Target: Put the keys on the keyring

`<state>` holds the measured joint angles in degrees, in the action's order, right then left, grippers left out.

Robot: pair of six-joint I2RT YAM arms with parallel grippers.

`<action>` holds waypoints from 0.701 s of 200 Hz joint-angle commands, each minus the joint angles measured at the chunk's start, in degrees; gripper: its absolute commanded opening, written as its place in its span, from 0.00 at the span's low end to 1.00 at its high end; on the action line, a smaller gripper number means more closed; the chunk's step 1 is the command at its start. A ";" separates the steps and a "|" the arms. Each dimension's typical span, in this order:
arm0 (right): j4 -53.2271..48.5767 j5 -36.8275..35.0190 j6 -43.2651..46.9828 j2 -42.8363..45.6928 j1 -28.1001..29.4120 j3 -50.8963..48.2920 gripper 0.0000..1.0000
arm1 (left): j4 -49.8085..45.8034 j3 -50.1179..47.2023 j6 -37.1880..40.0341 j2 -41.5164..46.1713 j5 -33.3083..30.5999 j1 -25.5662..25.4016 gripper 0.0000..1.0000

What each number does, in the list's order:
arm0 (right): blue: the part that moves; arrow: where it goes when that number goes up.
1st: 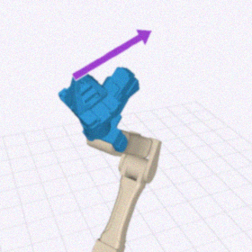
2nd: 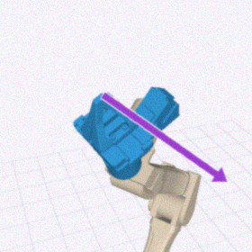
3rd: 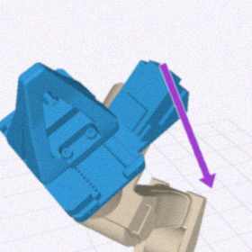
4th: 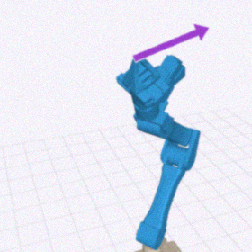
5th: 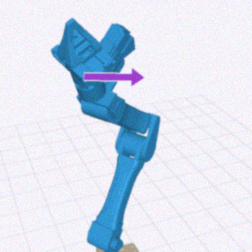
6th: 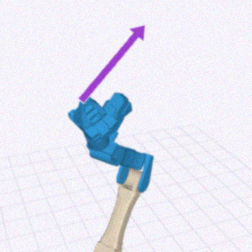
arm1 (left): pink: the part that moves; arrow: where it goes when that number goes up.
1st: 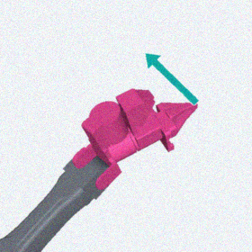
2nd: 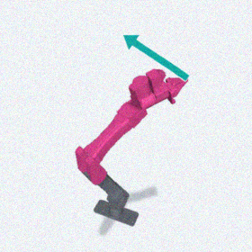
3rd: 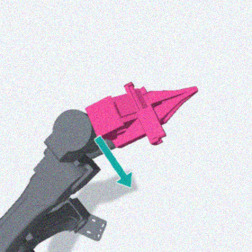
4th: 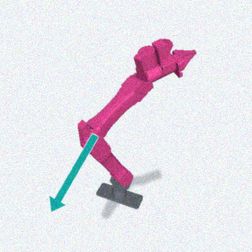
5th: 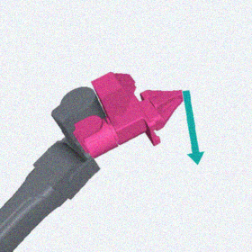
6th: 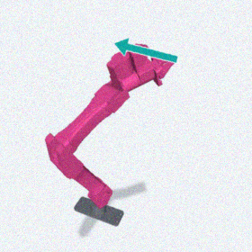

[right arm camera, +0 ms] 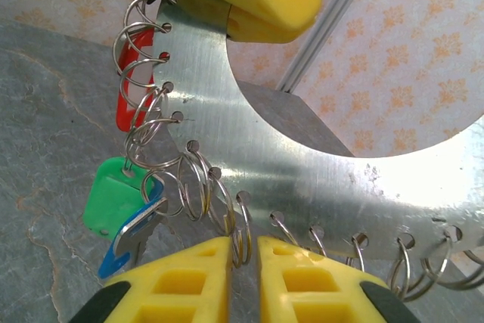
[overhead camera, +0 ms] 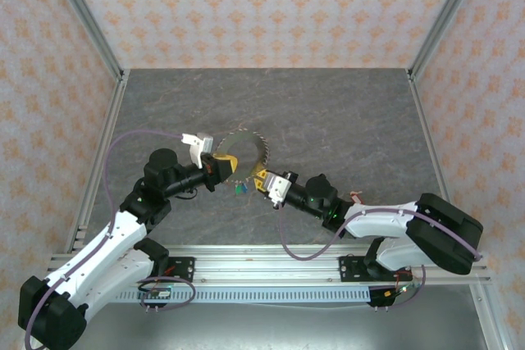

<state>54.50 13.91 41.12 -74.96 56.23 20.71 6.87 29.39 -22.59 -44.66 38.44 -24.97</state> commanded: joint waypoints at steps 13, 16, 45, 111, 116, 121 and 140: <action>3.62 -0.71 -2.77 -1.55 0.33 2.53 0.16 | 2.35 0.23 -0.28 -0.29 -0.09 0.38 0.00; 3.86 -0.73 -2.89 -1.69 0.35 2.50 0.16 | 2.37 0.23 -0.28 -0.33 -0.11 0.37 0.00; 5.31 -1.68 -3.59 -2.64 0.37 2.69 0.04 | 2.20 0.32 -0.35 -0.42 -0.86 0.39 0.00; 3.83 -3.13 -4.80 -0.94 0.37 1.61 0.00 | -0.28 0.77 -1.40 -2.33 -8.63 0.42 0.00; 3.33 -2.81 -5.07 -0.74 0.36 1.76 0.00 | 0.36 0.61 -1.91 -2.89 -8.57 0.37 0.00; 2.53 -2.33 -5.30 -0.52 0.33 1.94 0.00 | 1.18 0.50 -2.37 -3.51 -8.33 0.37 0.00; -0.11 -0.83 -6.06 -0.19 0.33 2.95 0.00 | 2.68 0.57 -3.64 -5.93 -8.02 0.36 0.00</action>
<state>54.63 11.25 37.28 -77.30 56.23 21.56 7.07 29.39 -24.25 -48.29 32.47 -24.71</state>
